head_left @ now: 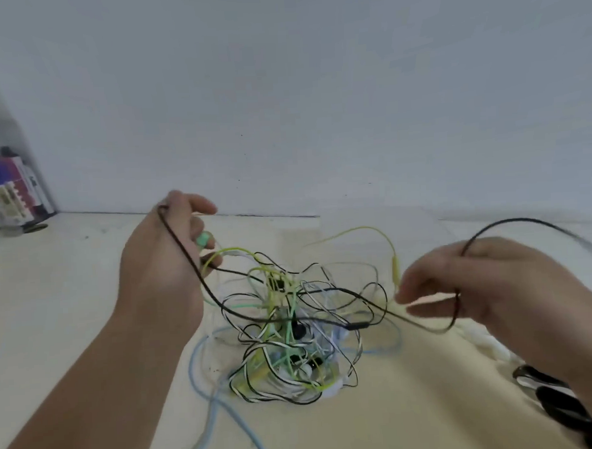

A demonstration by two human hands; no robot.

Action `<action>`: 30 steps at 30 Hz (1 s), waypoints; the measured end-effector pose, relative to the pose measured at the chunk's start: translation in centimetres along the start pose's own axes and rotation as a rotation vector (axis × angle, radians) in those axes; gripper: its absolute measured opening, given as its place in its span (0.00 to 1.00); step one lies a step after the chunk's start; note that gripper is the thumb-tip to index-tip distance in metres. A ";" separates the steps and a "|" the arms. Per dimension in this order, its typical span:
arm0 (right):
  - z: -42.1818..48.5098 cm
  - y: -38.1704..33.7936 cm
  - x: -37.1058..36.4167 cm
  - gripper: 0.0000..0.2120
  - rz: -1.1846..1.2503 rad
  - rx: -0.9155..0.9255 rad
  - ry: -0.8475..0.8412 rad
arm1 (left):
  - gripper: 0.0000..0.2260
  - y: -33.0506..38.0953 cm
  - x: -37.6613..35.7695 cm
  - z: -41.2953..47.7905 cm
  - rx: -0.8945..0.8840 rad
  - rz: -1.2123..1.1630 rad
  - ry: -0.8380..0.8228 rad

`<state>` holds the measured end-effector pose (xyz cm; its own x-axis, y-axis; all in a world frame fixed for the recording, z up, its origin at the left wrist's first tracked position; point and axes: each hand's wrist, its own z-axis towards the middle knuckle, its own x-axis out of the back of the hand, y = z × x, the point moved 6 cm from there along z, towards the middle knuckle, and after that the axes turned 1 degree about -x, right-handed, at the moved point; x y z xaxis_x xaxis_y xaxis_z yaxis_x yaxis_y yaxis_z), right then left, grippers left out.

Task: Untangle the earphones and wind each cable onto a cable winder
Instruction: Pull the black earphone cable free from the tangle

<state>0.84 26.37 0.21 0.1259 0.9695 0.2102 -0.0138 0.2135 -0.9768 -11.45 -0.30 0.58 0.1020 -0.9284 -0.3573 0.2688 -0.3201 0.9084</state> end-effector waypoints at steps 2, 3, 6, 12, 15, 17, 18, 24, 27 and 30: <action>-0.6 0.1 -1.2 0.26 -0.349 -0.038 -0.131 | 0.16 0.7 -1.6 -1.1 -0.124 0.127 -0.168; -0.7 0.0 -1.5 0.36 -0.473 -0.037 -0.180 | 0.14 1.0 -2.3 -1.8 -0.192 0.233 -0.234; -1.6 -0.3 -2.2 0.40 -0.589 -0.136 -0.262 | 0.07 1.2 -3.7 -3.5 -0.351 0.522 -0.386; -2.3 -1.0 -2.3 0.40 -0.644 -0.164 -0.246 | 0.09 0.8 -5.5 -6.5 -0.595 0.877 -0.566; -1.4 -2.4 -1.5 0.25 -0.505 0.078 0.124 | 0.15 0.4 -6.7 -8.3 -0.749 1.066 -0.587; -1.6 -2.7 -1.0 0.13 -0.406 0.222 0.366 | 0.21 0.1 -7.4 -9.1 -0.796 1.155 -0.609; -1.6 -2.4 -1.2 0.10 -0.357 0.258 0.395 | 0.25 -0.1 -7.7 -9.5 -0.802 1.183 -0.625; -1.6 -1.3 -5.2 0.21 -0.271 0.201 0.005 | 0.31 -0.4 -8.3 -10.1 -0.814 1.137 -0.677; -1.3 -1.3 -4.6 0.17 -0.223 0.249 0.057 | 0.30 -0.5 -8.3 -10.0 -0.773 1.123 -0.702; -1.1 -1.7 -2.5 0.15 -0.100 0.321 0.150 | 0.14 -0.2 -7.3 -8.8 -0.558 0.976 -0.631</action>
<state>1.64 23.42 1.31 0.2858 0.9186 0.2728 -0.3013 0.3564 -0.8844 -3.82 8.18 1.13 0.0549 -0.7093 0.7028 0.7170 0.5179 0.4666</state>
